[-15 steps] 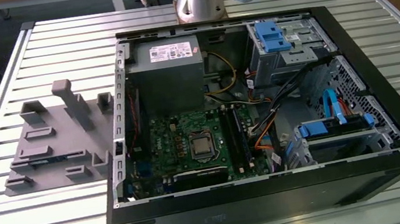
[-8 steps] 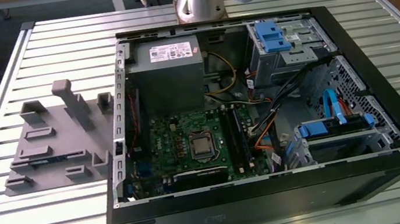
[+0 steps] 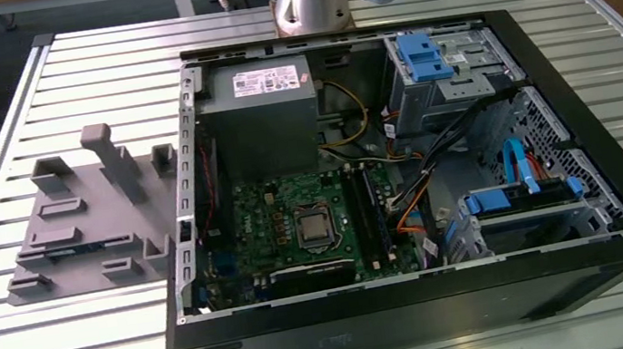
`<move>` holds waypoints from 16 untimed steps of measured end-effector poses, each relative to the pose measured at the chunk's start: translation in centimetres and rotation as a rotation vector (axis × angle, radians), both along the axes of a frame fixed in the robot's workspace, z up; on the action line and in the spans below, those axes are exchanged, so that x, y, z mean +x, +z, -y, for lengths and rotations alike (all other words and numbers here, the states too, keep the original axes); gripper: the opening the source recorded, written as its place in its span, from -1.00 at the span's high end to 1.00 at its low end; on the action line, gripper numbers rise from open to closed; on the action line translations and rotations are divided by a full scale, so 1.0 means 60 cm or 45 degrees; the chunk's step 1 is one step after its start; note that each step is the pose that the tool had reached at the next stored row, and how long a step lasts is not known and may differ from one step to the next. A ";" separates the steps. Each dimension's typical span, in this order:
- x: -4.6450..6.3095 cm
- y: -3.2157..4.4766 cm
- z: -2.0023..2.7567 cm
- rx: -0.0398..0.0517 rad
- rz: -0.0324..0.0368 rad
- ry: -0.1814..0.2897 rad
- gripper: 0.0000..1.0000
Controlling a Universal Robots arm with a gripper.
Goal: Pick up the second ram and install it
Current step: 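Pick up the second ram and move it above second insertion slot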
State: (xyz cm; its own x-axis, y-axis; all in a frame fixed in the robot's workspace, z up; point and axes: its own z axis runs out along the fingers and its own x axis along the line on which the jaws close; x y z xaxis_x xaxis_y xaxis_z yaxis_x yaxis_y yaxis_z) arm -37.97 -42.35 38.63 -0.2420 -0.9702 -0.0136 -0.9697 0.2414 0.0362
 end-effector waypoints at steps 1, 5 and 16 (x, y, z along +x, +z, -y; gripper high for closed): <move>-0.002 0.000 0.0000 0.000 0.0002 0.005 0.79; -0.007 0.000 0.0002 0.000 0.0002 0.006 0.79; -0.007 0.000 0.0002 0.000 0.0003 0.005 0.79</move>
